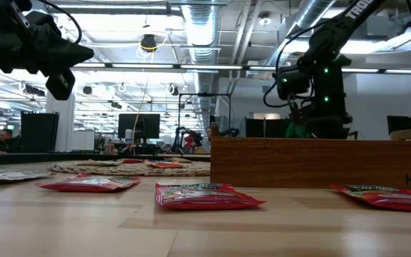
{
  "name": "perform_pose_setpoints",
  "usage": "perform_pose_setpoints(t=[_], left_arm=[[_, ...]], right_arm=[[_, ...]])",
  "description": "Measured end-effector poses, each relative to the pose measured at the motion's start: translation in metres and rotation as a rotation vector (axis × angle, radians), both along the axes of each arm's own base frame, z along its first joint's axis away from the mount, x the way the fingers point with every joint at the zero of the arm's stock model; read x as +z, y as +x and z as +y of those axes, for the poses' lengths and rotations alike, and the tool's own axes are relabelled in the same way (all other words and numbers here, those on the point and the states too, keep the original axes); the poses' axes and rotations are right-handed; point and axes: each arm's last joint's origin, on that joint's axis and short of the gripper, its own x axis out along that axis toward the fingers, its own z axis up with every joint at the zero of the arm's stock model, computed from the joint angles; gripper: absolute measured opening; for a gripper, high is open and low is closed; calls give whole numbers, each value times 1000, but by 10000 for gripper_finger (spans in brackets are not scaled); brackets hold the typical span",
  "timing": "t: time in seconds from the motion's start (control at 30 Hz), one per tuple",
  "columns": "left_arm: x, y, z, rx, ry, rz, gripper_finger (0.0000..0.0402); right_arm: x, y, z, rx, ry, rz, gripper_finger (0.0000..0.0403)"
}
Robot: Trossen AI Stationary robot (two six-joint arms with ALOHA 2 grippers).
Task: Pick & Place Tea
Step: Put the orange tea bag into the right section of the wooden organizer
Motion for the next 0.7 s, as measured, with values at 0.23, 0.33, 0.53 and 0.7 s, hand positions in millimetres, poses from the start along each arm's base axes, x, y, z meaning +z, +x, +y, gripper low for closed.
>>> perform_pose_setpoints(t=[0.23,0.33,0.53,0.7], left_arm=[[0,0,0,0,0,0,0],[0,0,0,0,0,0,0],[0,0,0,0,0,0,0],[0,0,0,0,0,0,0]], right_arm=[[25,7,18,43,-78,23,1],[45,6,34,48,-108,-23,0],[86,-6,81,73,-181,-165,0],[108,-19,125,109,-168,-250,0]])
